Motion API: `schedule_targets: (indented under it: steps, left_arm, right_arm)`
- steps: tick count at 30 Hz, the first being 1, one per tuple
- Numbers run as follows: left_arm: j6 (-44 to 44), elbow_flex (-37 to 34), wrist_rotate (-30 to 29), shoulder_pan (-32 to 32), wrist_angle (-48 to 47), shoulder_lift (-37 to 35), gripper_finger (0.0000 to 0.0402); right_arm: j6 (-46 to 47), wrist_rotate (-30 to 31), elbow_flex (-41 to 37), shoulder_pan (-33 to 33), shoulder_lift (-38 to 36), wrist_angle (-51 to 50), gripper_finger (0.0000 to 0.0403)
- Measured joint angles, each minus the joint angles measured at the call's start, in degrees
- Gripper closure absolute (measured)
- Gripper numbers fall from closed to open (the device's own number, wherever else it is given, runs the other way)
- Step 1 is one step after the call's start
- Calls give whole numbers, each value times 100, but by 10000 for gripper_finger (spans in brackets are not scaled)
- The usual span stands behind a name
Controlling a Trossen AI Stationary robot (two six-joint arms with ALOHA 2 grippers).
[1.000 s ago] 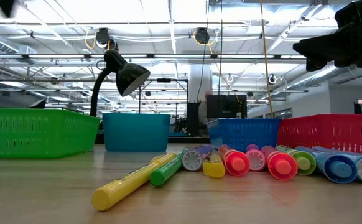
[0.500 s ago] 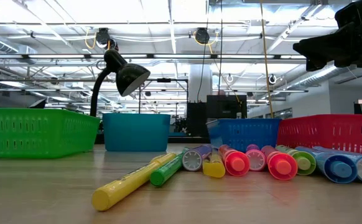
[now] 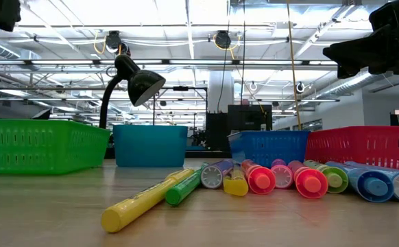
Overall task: Pick & Place Markers
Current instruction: Put the top green marker pen into the dark blue bin
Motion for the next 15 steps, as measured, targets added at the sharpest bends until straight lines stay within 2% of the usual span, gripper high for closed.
schedule_targets:
  steps: [3,10,15]
  left_arm:
    - [128,-335,-6,-7,1,-20,218]
    - [100,-1068,734,-30,691,-17,218]
    - [155,-1258,689,-40,1023,-30,218]
  right_arm:
    - [0,0,0,0,0,0,332]
    - [0,0,-1,1,0,-1,332]
    - [0,0,0,0,0,-2,332]
